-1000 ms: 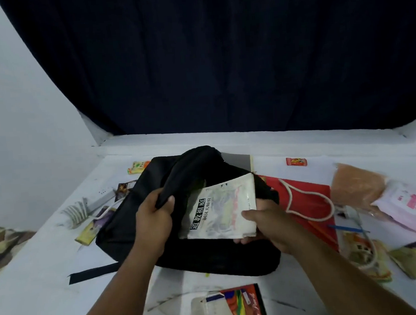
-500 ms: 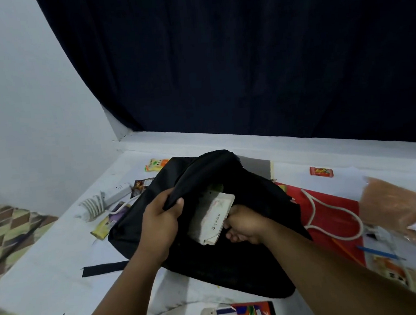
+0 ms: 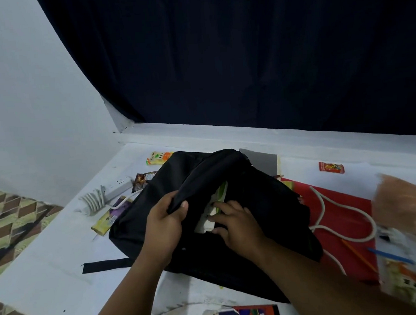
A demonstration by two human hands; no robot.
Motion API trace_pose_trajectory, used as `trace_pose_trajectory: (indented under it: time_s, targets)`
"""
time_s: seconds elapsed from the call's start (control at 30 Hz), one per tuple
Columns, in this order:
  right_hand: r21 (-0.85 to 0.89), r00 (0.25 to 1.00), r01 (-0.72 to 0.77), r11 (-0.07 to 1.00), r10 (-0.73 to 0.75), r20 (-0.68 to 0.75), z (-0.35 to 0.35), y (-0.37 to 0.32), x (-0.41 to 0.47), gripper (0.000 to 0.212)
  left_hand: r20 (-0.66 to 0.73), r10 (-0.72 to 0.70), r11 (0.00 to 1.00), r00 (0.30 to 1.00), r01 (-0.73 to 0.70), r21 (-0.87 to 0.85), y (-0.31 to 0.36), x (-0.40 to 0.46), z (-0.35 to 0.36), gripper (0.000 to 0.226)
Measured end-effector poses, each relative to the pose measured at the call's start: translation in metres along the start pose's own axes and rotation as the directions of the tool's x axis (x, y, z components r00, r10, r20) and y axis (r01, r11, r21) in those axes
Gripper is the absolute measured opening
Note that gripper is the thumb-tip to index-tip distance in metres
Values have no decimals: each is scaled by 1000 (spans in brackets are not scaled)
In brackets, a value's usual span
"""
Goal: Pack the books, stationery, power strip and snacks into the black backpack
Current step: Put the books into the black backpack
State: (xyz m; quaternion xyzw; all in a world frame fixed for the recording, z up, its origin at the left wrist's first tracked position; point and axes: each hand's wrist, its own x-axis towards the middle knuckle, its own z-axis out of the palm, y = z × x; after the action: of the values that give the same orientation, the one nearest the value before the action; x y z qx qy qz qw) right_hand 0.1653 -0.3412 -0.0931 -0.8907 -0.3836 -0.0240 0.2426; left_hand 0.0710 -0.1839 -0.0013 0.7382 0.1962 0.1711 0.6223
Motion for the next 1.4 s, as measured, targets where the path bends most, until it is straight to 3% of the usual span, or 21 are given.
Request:
trace_pose_trajectory:
  time_s: [0.1, 0.23, 0.33, 0.43, 0.6, 0.73, 0.93, 1.07, 1.13, 1.23, 1.33, 1.4]
  targets:
    - [-179, 992, 34, 983, -55, -114, 4, 0, 0, 24, 4, -1, 1000, 1000, 1, 0, 0, 1, -1, 23]
    - [-330, 985, 45, 943, -97, -143, 3, -3, 2, 22, -1, 1, 1000, 1000, -1, -2, 2, 4, -1, 24]
    - [-326, 987, -14, 945, -40, -158, 3, -10, 6, 30, 2, 0, 1000, 1000, 0, -3, 4, 5, -2, 24]
    - [-289, 981, -47, 956, -10, -194, 5, -11, 11, 21, 5, 2, 1000, 1000, -2, -6, 5, 6, -4, 24]
    - [-279, 939, 66, 958, -155, -308, -1, 0, 0, 11, 12, 7, 1000, 1000, -7, -11, 5, 6, -4, 24]
    - [-313, 924, 144, 939, -240, -297, 0, 0, -9, 15, 11, 9, 1000, 1000, -9, -13, 1, 2, -1, 24]
    - [-90, 981, -111, 990, 95, -169, 1, 2, 10, 30, 1, 19, 1000, 1000, -19, 22, -4, 9, -2, 24]
    - [148, 980, -88, 985, 112, -166, -15, 8, 5, 37, -69, 147, 930, 987, -114, 348, -33, 18, -6, 23]
    - [235, 947, -81, 969, 148, -285, -32, 17, 6, 28, -87, 238, 870, 967, -172, 463, -55, 23, -5, 25]
    - [274, 884, -118, 955, 226, -408, -68, 29, 17, 24, -90, 140, 874, 986, -80, 479, -82, 23, 2, 39]
    - [368, 815, -259, 893, 407, -413, -97, 45, 31, 28, -68, 169, 830, 983, -105, 548, -97, 18, 8, 58]
    - [485, 719, -371, 792, 575, -390, -105, 60, 40, 30, -63, 215, 794, 975, -136, 592, -100, 16, 11, 65]
